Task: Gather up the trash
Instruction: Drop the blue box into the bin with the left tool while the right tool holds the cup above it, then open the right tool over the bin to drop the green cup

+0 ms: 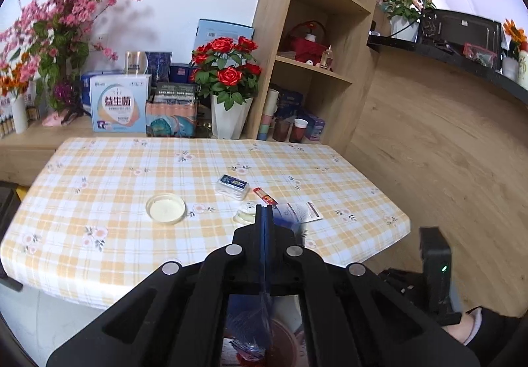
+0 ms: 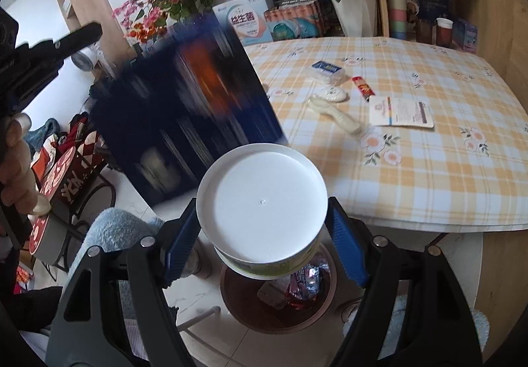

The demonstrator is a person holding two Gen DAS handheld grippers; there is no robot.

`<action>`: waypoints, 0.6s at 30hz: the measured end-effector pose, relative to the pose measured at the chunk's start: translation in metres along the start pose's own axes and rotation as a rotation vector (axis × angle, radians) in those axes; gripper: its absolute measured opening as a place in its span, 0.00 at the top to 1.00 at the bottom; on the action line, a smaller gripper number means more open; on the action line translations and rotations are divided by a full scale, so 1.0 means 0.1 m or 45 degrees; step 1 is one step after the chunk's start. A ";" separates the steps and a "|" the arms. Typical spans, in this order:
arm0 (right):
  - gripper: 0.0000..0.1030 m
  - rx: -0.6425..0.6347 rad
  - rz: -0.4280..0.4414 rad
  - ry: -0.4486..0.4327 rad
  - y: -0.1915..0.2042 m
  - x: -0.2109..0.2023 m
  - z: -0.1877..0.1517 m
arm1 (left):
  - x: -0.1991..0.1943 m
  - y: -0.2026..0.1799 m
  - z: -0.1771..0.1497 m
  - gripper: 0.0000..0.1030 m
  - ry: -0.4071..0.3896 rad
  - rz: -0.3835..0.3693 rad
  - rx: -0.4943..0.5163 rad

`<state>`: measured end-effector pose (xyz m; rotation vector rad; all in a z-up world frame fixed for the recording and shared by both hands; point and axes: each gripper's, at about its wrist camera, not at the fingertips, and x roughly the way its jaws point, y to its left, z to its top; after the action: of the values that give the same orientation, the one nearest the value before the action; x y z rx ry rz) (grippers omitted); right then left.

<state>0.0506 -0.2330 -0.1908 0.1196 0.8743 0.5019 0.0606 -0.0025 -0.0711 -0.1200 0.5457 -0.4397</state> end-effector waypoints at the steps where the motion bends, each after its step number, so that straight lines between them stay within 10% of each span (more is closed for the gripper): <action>1: 0.27 0.006 0.005 0.013 0.01 0.03 -0.02 | 0.02 0.01 -0.02 1.00 0.013 -0.005 -0.003; 13: 0.26 0.053 0.003 0.101 -0.02 0.27 -0.15 | 0.03 0.27 -0.20 1.00 0.017 0.076 -0.077; 18: 0.11 0.063 -0.069 0.059 -0.09 0.20 -0.11 | 0.04 0.31 -0.26 1.00 0.023 0.093 -0.081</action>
<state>0.0563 -0.2323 -0.2144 0.1294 0.9330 0.4345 0.0610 0.0237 -0.1020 -0.1568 0.5801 -0.3525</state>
